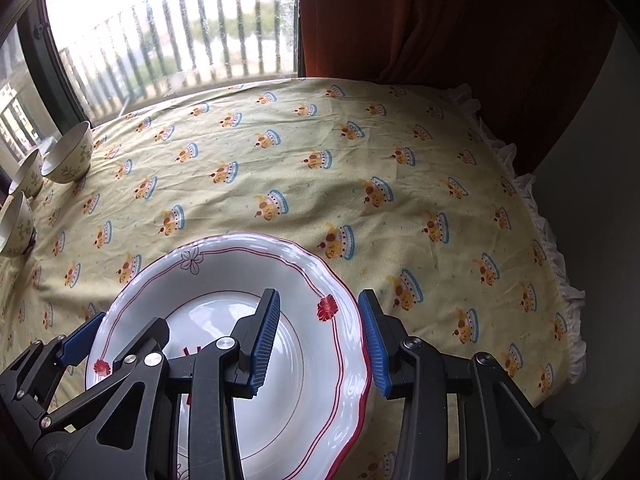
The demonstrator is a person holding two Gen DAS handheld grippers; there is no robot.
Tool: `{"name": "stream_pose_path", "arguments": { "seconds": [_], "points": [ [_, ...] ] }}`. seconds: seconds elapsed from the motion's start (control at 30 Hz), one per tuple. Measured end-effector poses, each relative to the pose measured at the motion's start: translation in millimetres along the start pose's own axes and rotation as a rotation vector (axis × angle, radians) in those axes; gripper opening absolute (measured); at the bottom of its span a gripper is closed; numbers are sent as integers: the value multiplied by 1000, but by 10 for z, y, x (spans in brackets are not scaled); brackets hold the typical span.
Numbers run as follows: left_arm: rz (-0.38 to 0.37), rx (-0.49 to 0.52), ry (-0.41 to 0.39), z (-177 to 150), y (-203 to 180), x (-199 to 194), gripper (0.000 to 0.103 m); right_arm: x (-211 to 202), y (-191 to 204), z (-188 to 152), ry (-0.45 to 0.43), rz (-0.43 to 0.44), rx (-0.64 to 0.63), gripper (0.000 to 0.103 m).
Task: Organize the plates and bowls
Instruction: 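Lower the red-rimmed dish onto the beaded-rim plate and open the right tool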
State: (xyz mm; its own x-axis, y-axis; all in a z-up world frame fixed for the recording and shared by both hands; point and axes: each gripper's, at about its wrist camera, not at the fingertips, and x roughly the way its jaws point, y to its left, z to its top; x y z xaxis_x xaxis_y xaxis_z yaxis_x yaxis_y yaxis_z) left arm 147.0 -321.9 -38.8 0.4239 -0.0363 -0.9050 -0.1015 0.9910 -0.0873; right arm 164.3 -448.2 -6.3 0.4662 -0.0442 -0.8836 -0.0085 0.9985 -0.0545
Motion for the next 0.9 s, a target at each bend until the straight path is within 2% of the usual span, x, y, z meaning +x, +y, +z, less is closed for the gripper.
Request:
{"name": "stream_pose_path", "arguments": {
  "seconds": [0.07, 0.2, 0.63, 0.8, 0.9],
  "points": [
    [19, 5, 21, -68, -54, 65, 54, 23, -18, -23, 3, 5, -33, 45],
    [42, -47, 39, -160, -109, 139, 54, 92, -64, -52, 8, 17, -92, 45],
    [208, -20, -34, -269, -361, 177, 54, 369, -233, -159, 74, 96, -145, 45],
    [252, -35, -46, -271, -383, 193, 54, 383, -247, -168, 62, 115, -162, 45],
    [269, -19, -47, -277, -395, 208, 56, 423, -274, -156, 91, 156, -155, 45]
  ]
}}
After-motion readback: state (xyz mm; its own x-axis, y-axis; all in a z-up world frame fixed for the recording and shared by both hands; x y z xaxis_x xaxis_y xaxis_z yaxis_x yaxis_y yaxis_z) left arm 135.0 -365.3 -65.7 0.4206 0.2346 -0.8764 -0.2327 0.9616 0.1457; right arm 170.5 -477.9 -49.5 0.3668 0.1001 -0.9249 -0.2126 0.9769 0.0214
